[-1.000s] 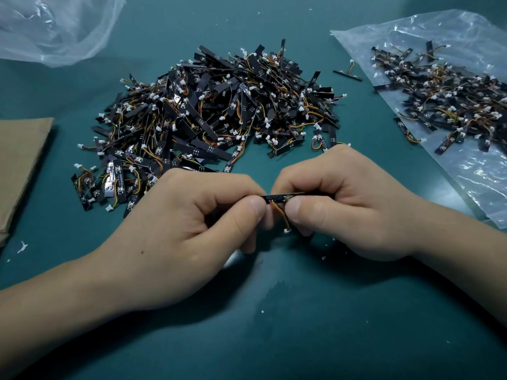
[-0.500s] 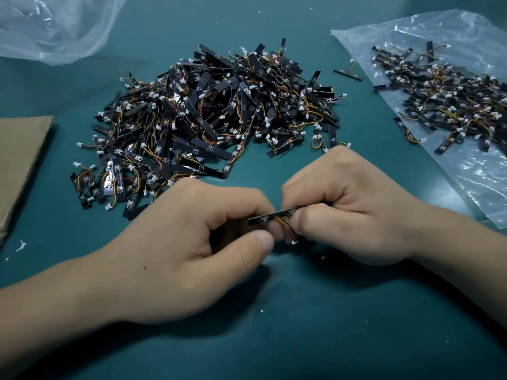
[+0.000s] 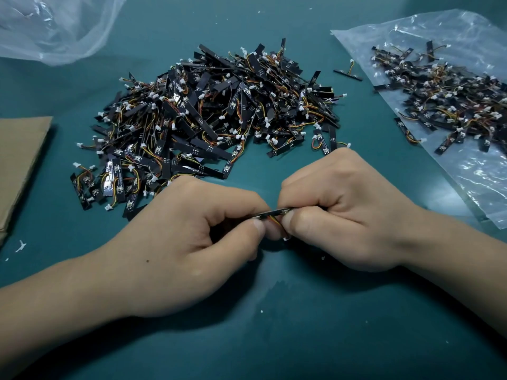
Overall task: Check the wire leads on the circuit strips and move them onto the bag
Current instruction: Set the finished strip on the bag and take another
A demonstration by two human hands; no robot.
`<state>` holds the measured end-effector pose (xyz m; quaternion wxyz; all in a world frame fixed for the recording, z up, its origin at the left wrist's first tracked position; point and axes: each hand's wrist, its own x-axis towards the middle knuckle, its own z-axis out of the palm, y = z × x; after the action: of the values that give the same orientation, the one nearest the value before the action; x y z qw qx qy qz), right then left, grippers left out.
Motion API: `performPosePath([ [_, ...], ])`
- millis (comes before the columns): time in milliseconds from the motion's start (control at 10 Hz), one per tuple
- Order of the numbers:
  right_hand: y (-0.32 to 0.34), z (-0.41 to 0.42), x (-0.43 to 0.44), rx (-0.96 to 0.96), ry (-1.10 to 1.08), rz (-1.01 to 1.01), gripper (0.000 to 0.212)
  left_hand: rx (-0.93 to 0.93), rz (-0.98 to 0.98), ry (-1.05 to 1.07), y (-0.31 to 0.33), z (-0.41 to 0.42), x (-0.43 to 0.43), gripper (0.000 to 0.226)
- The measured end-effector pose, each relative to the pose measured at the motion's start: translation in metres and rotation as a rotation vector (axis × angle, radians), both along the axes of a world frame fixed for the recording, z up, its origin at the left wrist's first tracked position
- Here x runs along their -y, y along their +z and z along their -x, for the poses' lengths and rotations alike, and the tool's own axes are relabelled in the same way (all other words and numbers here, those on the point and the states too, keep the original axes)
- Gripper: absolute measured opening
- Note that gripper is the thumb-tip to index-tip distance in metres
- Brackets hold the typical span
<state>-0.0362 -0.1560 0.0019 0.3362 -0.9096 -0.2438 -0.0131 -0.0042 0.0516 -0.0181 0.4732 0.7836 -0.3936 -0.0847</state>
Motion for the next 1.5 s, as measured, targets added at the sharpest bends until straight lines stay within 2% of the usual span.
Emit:
performPosePath([
  [200,0.000,0.000,-0.001,-0.011,-0.008,0.015,0.024,0.026,0.032,-0.002,-0.005,-0.003,-0.002,0.025],
  [400,0.000,0.000,0.000,-0.022,0.017,0.002,0.034,0.025,0.030,-0.003,-0.008,-0.004,-0.004,0.028],
  [900,-0.003,0.000,-0.002,0.034,-0.034,0.026,0.029,-0.120,0.102,-0.037,-0.014,-0.008,-0.005,0.024],
  [1000,-0.002,0.000,-0.002,0.056,-0.001,0.046,0.030,-0.051,0.071,-0.034,-0.015,-0.010,-0.007,0.023],
  [1100,-0.001,0.001,0.000,0.111,0.080,0.084,0.032,-0.059,0.073,-0.021,-0.019,-0.011,-0.008,0.021],
  [1300,-0.002,0.003,0.000,0.152,0.088,0.124,0.028,-0.059,0.072,-0.028,-0.017,-0.009,-0.007,0.021],
  [1500,-0.002,0.000,-0.001,0.050,0.018,0.062,0.034,-0.076,0.089,0.007,-0.016,-0.006,-0.006,0.025],
])
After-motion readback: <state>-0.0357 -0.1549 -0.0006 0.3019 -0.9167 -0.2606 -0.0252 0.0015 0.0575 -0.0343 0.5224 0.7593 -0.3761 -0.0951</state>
